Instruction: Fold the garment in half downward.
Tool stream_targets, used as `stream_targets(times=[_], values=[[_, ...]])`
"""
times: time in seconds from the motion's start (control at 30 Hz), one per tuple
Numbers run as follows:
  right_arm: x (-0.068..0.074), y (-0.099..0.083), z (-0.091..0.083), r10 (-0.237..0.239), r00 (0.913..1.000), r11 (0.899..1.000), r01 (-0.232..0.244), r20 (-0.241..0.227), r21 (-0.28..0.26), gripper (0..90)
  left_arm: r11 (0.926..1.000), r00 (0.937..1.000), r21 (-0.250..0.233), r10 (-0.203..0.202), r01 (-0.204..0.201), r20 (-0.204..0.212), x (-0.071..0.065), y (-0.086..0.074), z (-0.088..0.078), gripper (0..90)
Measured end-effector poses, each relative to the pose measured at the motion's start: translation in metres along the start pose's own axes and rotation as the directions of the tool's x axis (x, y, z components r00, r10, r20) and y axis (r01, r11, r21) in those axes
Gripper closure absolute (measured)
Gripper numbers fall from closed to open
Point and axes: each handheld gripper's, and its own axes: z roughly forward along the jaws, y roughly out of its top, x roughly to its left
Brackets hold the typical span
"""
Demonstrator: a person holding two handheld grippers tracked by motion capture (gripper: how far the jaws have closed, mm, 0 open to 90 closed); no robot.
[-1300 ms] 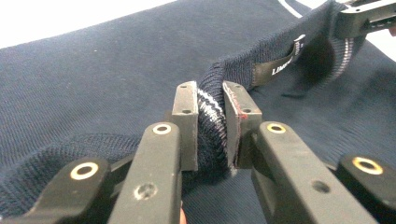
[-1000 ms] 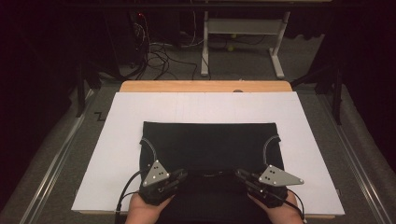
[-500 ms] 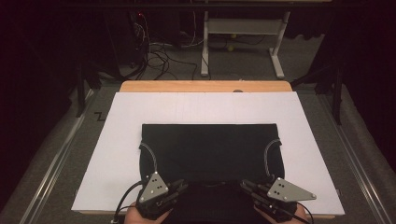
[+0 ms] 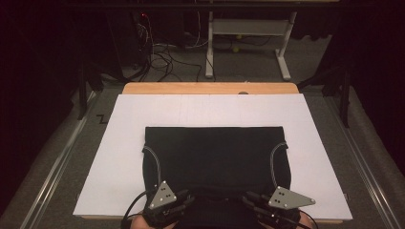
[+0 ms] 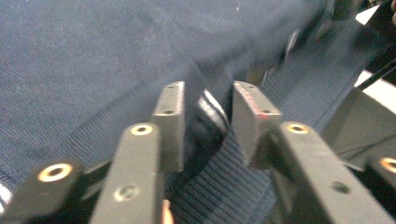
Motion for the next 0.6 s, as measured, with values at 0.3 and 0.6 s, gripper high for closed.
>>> stream_targets(times=[0.3, 0.6], values=[[-0.008, 0.002, -0.002, 0.037, 0.9986, 0.999, -0.036, 0.037, -0.028, 49.7, 0.9996, 0.9995, -0.026, 0.006, -0.007, -0.031, 0.004, 0.0, 0.001, 45.4], [-0.02, -0.002, -0.002, 0.078, 0.9922, 0.996, -0.073, 0.097, -0.051, 37.1, 0.9983, 0.9974, -0.032, -0.05, 0.049, -0.052, 0.032, -0.003, 0.003, 37.5]])
